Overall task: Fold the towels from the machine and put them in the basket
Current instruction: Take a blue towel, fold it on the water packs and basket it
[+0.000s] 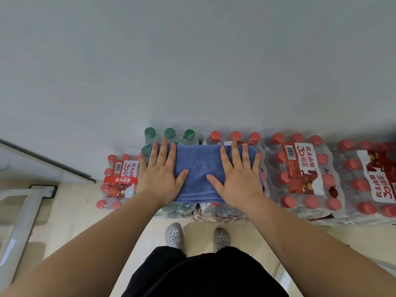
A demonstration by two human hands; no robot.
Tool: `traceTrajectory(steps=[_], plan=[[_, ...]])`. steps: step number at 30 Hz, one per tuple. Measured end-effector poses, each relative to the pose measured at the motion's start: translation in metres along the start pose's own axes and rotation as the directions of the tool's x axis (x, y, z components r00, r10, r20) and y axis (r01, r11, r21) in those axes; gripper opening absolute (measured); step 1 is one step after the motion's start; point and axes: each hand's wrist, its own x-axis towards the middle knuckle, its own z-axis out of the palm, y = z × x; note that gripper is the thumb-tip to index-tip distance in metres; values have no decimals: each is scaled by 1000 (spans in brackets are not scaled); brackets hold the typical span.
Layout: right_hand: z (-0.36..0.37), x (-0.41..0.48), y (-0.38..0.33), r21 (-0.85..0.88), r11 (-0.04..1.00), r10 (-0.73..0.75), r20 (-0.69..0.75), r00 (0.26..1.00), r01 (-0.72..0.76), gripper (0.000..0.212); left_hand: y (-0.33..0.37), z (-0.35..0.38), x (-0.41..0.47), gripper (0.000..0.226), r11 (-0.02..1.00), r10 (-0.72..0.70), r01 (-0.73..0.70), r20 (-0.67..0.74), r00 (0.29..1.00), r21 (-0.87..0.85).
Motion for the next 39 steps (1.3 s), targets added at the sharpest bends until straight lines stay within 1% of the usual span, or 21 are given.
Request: traceTrajectory(steps=[6, 8, 9, 10, 12, 13, 14, 15, 17, 21, 23, 25, 27, 30, 32, 34, 36, 38, 39], plan=[[-6, 13, 10, 31, 999, -23, 18, 1000, 23, 92, -2, -7, 24, 87, 999, 22, -23, 28, 999, 27], [-11, 10, 9, 44, 999, -24, 30, 999, 23, 95, -3, -9, 20, 85, 999, 38, -38, 11, 999, -8], [-16, 9, 7, 68, 997, -21, 33, 999, 19, 97, -4, -11, 16, 83, 998, 34, -36, -26, 999, -52], [-23, 8, 2, 104, 994, -22, 24, 999, 19, 100, -6, -12, 12, 81, 994, 9, -19, -83, 997, -111], [-38, 6, -17, 171, 984, -47, -28, 999, 51, 102, -13, -19, 4, 76, 970, -115, 63, -215, 970, -235], [-44, 6, -30, 170, 982, -71, -53, 996, 80, 103, -17, -23, 2, 72, 951, -197, 122, -251, 948, -285], [-47, 7, -42, 137, 985, -100, -66, 993, 108, 103, -21, -26, 0, 67, 927, -278, 188, -255, 926, -325], [-47, 8, -54, 85, 988, -121, -58, 991, 125, 103, -24, -27, 0, 60, 899, -343, 249, -226, 912, -359], [-38, 13, -68, -7, 993, -115, 9, 993, 115, 103, -29, -31, 1, 54, 860, -392, 303, -151, 908, -410], [-18, 20, -68, -113, 992, -51, 104, 993, 63, 107, -36, -39, 13, 36, 830, -352, 268, -87, 932, -489], [-15, 20, -67, -143, 987, -55, 109, 993, 70, 110, -36, -42, 20, 28, 817, -341, 274, -42, 939, -508], [-15, 21, -69, -152, 986, -56, 102, 993, 72, 111, -34, -45, 25, 20, 823, -316, 284, 19, 949, -492], [-14, 21, -70, -152, 986, -54, 90, 995, 67, 111, -33, -48, 29, 19, 847, -280, 280, 69, 958, -452], [-15, 18, -68, -151, 986, -54, 70, 996, 64, 110, -31, -53, 33, 27, 866, -255, 276, 106, 961, -417], [-16, 14, -66, -161, 984, -66, 64, 996, 75, 109, -31, -55, 30, 21, 809, -285, 308, 122, 951, -501], [-19, 7, -63, -177, 978, -101, 64, 993, 111, 109, -30, -57, 25, 16, 701, -334, 336, 127, 934, -629], [-21, -6, -58, -185, 963, -190, 54, 980, 196, 106, -27, -63, 20, 11, 569, -366, 358, 162, 916, -740], [-21, -22, -49, -189, 929, -316, 38, 948, 318, 102, -23, -72, 15, 3, 404, -364, 382, 237, 901, -831], [-21, -30, -43, -183, 910, -374, 24, 927, 372, 99, -22, -77, 13, 6, 323, -362, 398, 276, 890, -859]])
